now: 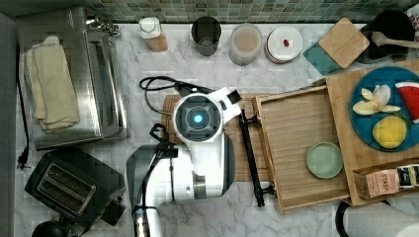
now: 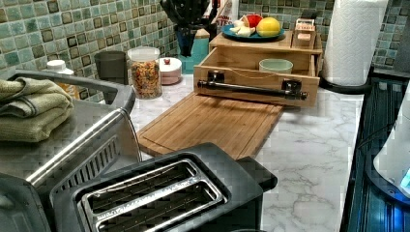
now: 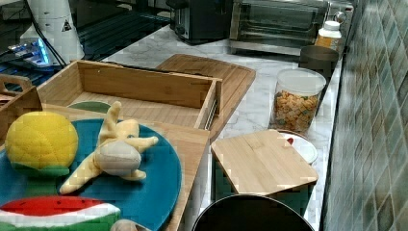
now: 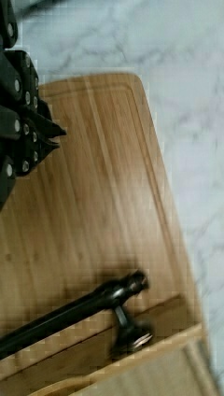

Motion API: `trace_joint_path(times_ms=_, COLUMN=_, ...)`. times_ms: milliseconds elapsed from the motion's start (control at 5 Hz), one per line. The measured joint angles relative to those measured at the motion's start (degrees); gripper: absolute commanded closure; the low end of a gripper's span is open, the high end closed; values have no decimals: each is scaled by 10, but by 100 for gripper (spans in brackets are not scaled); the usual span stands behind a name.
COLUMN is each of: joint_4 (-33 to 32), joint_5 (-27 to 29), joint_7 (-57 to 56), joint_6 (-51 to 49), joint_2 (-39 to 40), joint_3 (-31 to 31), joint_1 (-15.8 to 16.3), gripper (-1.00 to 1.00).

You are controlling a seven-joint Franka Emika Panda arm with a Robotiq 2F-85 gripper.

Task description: Close the drawer.

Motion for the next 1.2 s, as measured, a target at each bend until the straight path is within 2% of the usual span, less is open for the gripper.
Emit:
trace_joint_path(times_ms=200, joint_4=-4, joint_5=-36, joint_7=-28, joint_6=3, joint_2=2, joint_3=17, joint_1=6, gripper=100)
trace_joint_path(times_ms=400, joint_4=-30, joint_5=-43, joint_7=-28, joint_6=55, joint_2=6, joint_3=18, joint_1=8, gripper=100)
trace_joint_path(times_ms=600, joint_4=-60, joint_5=-78, joint_7=-28, joint_6=100, joint_2=6, joint_3=16, joint_1=6, gripper=100)
trace_joint_path(times_ms=1200, joint_4=-149, joint_5=-83, joint_7=-28, joint_6=151, joint_2=36, joint_3=16, joint_1=5, gripper=100)
